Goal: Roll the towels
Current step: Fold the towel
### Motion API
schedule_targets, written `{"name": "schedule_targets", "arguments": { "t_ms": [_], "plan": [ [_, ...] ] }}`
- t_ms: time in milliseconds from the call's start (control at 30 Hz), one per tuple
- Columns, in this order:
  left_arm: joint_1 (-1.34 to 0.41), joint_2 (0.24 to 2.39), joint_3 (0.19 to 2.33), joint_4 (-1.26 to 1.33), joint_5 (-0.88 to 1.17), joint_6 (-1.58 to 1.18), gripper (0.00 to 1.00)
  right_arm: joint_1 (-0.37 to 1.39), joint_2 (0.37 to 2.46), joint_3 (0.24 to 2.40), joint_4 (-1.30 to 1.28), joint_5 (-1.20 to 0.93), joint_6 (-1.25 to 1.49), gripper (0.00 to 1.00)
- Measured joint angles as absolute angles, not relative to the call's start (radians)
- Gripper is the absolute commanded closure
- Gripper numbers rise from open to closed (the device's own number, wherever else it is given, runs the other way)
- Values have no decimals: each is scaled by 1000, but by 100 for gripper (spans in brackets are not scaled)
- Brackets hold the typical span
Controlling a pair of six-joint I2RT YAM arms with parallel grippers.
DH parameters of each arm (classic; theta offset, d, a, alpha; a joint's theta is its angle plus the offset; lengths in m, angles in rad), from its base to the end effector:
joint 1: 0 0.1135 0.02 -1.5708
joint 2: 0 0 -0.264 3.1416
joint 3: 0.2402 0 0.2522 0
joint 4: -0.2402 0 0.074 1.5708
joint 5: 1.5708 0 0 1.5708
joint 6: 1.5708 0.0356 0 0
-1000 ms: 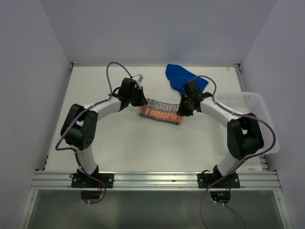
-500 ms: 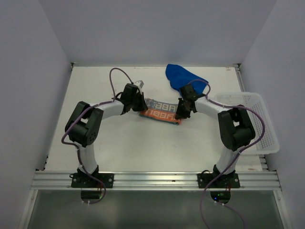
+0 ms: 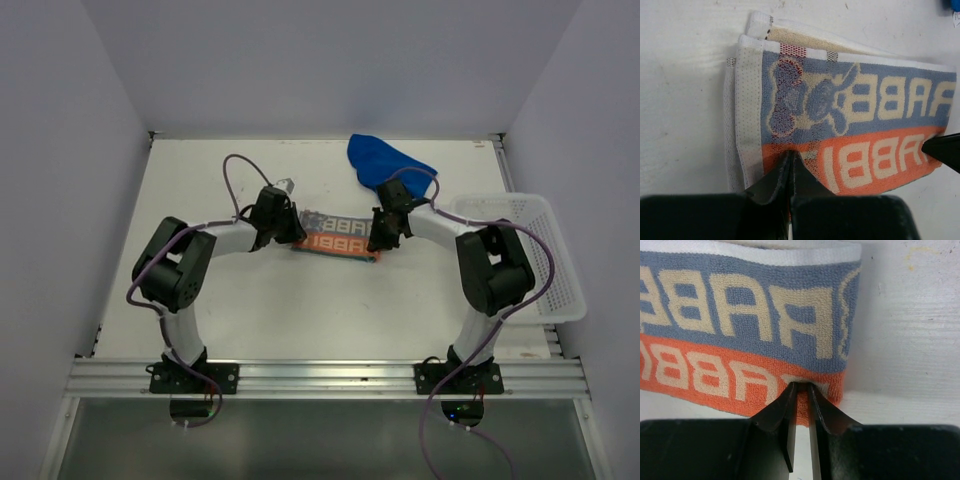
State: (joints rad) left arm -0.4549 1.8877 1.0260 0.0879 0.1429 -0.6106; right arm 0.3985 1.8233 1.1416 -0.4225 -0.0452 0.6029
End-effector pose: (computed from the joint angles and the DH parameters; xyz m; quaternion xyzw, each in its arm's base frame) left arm 0.3440 -0.1739 0.1412 -0.0439 0.9187 -0.2533 0.3000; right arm 0.3342 0.1424 0.1635 0.0940 0.9681 0.1302 0.1922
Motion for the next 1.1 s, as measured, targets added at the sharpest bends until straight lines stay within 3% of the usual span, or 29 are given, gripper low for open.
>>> {"name": "schedule_targets", "arguments": {
  "t_ms": [633, 767, 800, 900, 1000, 1033, 1100],
  "plan": [
    [-517, 1400, 564, 41, 5, -731, 100, 589, 1631, 939, -461, -57, 497, 79],
    [-535, 1296, 536, -14, -37, -750, 100, 588, 1576, 921, -503, -45, 493, 68],
    [-539, 1272, 537, -27, -52, -751, 99, 588, 1562, 921, -511, -41, 489, 61],
    [-550, 1216, 559, -72, -81, -748, 91, 587, 1518, 925, -537, -19, 481, 56],
    [-561, 1204, 633, -103, -98, -733, 68, 587, 1475, 938, -556, 8, 486, 54],
    [-564, 1205, 662, -105, -101, -726, 46, 586, 1457, 940, -558, 18, 492, 53],
    [-569, 1213, 722, -107, -95, -704, 17, 583, 1414, 941, -566, 44, 517, 53]
  ]
}}
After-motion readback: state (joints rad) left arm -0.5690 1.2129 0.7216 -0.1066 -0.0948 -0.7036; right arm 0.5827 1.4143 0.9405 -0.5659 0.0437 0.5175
